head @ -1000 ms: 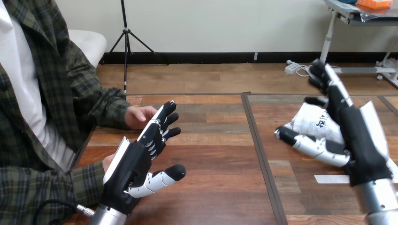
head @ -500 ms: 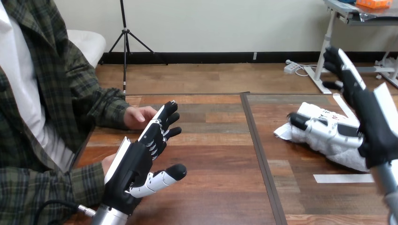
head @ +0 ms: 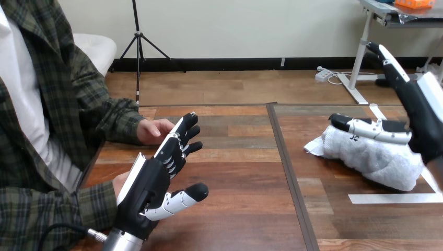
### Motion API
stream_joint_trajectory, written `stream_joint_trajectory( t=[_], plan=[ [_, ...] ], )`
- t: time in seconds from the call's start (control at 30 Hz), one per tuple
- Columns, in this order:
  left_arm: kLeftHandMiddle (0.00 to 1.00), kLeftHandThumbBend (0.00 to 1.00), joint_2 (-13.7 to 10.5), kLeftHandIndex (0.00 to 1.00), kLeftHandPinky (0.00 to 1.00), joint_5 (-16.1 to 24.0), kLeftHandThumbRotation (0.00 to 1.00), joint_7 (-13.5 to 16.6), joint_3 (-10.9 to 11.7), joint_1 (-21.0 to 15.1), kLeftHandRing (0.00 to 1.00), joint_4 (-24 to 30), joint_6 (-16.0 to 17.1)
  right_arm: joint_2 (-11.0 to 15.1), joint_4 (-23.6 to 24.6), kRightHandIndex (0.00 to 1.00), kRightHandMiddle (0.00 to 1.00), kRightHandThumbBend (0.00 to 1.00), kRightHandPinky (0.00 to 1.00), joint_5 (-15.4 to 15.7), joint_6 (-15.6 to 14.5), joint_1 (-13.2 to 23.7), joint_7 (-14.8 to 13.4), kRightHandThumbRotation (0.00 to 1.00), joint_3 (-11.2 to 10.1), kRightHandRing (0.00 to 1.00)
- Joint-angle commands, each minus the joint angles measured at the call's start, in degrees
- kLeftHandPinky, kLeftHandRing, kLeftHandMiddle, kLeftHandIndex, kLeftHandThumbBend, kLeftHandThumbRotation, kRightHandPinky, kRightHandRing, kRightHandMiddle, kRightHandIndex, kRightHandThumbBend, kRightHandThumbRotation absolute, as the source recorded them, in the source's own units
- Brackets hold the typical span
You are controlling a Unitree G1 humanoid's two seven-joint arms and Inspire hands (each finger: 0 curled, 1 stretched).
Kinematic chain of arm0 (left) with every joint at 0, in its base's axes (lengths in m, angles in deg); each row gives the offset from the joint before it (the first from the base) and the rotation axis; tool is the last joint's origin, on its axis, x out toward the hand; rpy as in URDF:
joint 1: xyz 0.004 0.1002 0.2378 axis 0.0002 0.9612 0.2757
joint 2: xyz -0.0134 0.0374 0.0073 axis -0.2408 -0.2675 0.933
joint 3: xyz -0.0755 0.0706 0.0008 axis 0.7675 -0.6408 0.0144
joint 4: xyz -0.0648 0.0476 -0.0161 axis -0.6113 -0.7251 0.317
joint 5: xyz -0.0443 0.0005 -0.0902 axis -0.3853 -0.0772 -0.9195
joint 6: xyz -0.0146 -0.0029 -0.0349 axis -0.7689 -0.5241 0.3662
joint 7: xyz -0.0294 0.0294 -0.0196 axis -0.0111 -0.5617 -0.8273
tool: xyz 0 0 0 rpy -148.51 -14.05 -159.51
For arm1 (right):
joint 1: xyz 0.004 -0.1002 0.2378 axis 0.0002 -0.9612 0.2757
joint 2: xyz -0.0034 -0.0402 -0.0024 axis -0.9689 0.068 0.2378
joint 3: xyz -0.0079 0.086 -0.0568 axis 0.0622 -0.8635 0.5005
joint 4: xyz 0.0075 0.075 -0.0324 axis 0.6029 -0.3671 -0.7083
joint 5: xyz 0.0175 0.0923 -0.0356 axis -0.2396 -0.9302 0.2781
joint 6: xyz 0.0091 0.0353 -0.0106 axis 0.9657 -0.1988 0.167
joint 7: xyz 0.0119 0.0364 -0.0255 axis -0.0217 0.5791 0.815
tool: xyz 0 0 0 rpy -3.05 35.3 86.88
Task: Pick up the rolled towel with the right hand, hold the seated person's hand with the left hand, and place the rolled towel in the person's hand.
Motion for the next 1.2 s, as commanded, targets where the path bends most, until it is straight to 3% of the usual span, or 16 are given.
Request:
stream_joint_trajectory(
  t=[0.0, 0.4, 0.73, 1.17],
  plan=[
    [0.98, 1.0, 0.6, 0.96, 0.88, -0.2, 0.61, -0.1, 0.2, -2.2, 0.96, 2.2, 0.9, 4.2, -6.0, 0.98, 0.94, 1.0, 0.89, 2.5, -1.5, 9.7, 1.1, 0.5, 1.7, 0.97],
    [0.97, 1.0, 0.8, 0.96, 0.88, -0.8, 0.6, -0.5, 0.1, -1.9, 0.96, 2.8, 0.6, 7.5, -17.3, 0.97, 0.96, 1.0, 0.87, 10.2, -9.9, 19.5, 4.3, 0.52, 7.7, 1.0],
    [0.97, 1.0, 0.7, 0.96, 0.88, -0.6, 0.6, -0.2, 0.2, -1.4, 0.96, 3.1, 1.0, 8.3, -31.5, 0.95, 0.96, 1.0, 0.84, 15.2, -10.1, 28.2, 5.9, 0.5, 13.0, 1.0],
    [0.98, 1.0, 0.4, 0.96, 0.89, -1.0, 0.6, -0.4, 0.4, -0.7, 0.96, 3.3, 1.5, 7.8, -46.0, 0.95, 0.95, 1.0, 0.85, 19.3, -10.9, 36.8, 6.6, 0.51, 18.5, 1.0]
  ],
)
